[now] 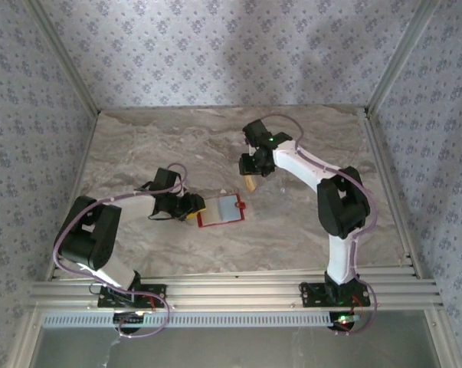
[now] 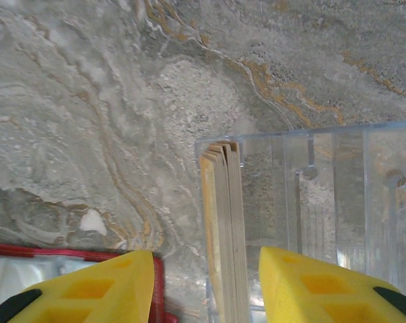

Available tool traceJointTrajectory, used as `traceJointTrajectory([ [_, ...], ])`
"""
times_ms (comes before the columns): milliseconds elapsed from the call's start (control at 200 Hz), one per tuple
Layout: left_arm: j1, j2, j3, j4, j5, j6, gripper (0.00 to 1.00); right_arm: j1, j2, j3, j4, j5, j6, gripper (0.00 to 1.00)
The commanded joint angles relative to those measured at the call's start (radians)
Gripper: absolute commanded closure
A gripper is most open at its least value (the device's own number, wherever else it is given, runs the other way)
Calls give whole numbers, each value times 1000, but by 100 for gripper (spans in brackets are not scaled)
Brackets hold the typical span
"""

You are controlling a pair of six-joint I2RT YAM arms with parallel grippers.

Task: Put the credit cards into the card holder
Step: Pick up the credit card from the storage box.

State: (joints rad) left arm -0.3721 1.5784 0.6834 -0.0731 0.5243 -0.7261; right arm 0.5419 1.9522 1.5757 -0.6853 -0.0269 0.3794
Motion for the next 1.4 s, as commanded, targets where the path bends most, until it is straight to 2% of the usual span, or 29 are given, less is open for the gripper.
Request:
traceJointTrajectory([
  [0,2,24,-5,-21,-5,7,55,9,25,40,-57,39,-29,53],
  [525,2,28,-5,-21,-4,5,55,14,90,45,-45,-27,-41,54],
  [879,3,29,-6,-22,-4,6,55,-25,46,-17,50,-261,-33,57],
  [1219,2,28,-5,-24,-6,6,55,-50,86,-9,35,-292,-35,57],
  [1399,2,34,-4,-24,-6,5,55,-68,51,-38,67,-318,-18,61],
])
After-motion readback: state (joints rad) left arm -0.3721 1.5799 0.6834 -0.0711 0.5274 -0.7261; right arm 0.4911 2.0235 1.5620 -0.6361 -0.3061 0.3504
